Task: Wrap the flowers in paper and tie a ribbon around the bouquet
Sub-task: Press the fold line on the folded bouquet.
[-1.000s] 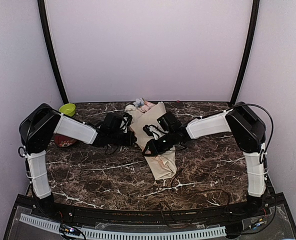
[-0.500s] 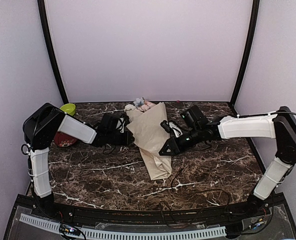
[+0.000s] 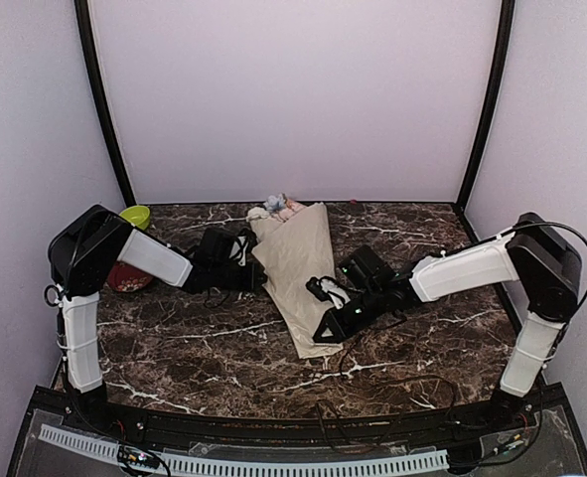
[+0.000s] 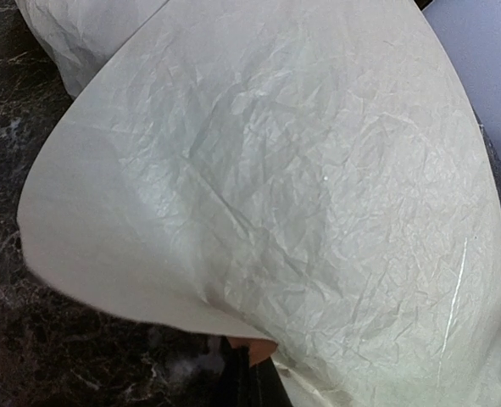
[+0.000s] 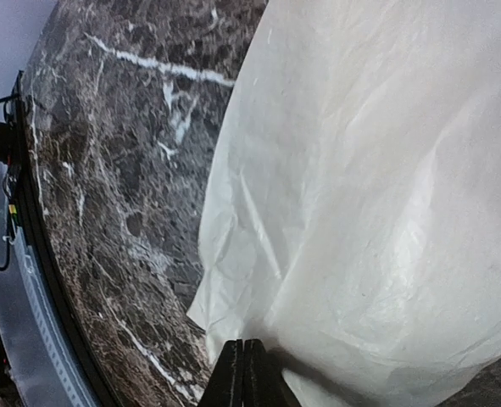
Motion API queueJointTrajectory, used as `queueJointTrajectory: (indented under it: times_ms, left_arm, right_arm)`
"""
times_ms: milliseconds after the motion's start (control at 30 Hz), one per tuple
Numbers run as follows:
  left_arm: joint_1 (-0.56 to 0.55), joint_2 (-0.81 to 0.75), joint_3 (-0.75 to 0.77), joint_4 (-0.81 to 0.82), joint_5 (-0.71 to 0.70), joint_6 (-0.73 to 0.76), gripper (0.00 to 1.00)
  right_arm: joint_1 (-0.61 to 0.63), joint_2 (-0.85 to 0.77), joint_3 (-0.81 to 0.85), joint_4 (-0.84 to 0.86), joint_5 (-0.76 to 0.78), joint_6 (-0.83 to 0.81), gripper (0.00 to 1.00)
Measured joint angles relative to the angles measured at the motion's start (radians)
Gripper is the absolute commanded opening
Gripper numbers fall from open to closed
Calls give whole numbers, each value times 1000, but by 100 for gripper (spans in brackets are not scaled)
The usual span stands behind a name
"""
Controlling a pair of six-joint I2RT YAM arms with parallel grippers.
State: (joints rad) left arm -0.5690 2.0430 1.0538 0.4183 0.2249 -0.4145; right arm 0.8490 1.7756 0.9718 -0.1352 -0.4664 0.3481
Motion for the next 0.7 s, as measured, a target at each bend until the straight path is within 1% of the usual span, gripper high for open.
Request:
queueJointTrajectory:
  times_ms: [167, 300, 467, 600, 700]
  left_arm:
    - [5, 6, 0, 2, 3, 7, 0]
    - [7, 11, 4, 6, 6, 14, 0]
    - [11, 20, 11, 14, 24, 18, 0]
    - [11, 20, 11, 15, 27, 19, 0]
    - [11, 20, 11, 14, 27, 19, 0]
  right_arm:
    - [45, 32, -51, 0, 48, -40, 0]
    - [56, 14, -64, -9, 68, -64, 0]
    - [59, -41, -60, -133, 65, -116, 3]
    - [58, -101, -4, -212, 10, -159, 5]
    - [51, -84, 93, -217, 6, -171, 4]
